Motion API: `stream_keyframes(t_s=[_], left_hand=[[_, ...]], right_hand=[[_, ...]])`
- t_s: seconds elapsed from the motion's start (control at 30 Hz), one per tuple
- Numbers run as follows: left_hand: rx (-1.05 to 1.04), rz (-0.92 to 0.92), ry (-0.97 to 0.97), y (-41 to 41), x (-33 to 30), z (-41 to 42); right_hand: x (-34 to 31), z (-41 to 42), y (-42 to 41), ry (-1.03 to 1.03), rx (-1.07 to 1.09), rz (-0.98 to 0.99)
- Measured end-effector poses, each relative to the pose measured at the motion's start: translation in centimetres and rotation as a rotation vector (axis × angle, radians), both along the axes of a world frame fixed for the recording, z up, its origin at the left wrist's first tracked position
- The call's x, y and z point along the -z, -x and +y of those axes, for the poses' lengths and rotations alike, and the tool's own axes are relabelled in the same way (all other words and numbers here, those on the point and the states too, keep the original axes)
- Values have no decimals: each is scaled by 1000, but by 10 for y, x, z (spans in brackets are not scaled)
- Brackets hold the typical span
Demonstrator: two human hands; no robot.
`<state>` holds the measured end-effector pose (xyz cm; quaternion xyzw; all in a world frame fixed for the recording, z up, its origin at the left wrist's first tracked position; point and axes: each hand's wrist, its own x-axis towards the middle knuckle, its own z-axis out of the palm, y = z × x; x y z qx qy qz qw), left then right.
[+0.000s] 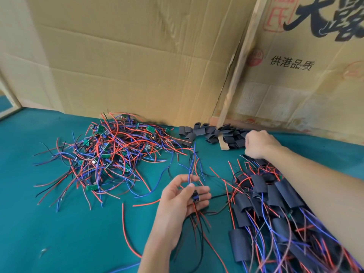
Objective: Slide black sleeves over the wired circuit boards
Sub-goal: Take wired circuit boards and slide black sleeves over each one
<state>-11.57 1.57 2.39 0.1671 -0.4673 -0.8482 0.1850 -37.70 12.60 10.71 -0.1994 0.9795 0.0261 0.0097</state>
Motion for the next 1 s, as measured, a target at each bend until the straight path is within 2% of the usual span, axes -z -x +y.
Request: stream_keyframes(t_s=[0.1,0.27,0.4,0.5,0.67,0.8,0.87,1.0], left_hand=[[-4,2,-5,0,0,0],[-10,-7,-1,1,0,-1],[-28,-12,-21,3,0,-1],[-49,7,-39,4,-1,-1],[-106,42,-30,6,1,0],[-102,34,69,5,6,-1],[-83,37,87,5,7,-2],[-50,29,204,5,9,-2]], right_hand=[[8,4,3,-45,30,-90],[10,4,7,36,49,-102],[-28,-11,-10,317,-8,-110],[-46,-16,-65,586,-139,-177],[4,-15,-175,652,-449,-224],[38,-17,-191,870,-404,-189],[48,-12,-194,1033,-329,-277],[59,0,-196,1445,-156,-663]])
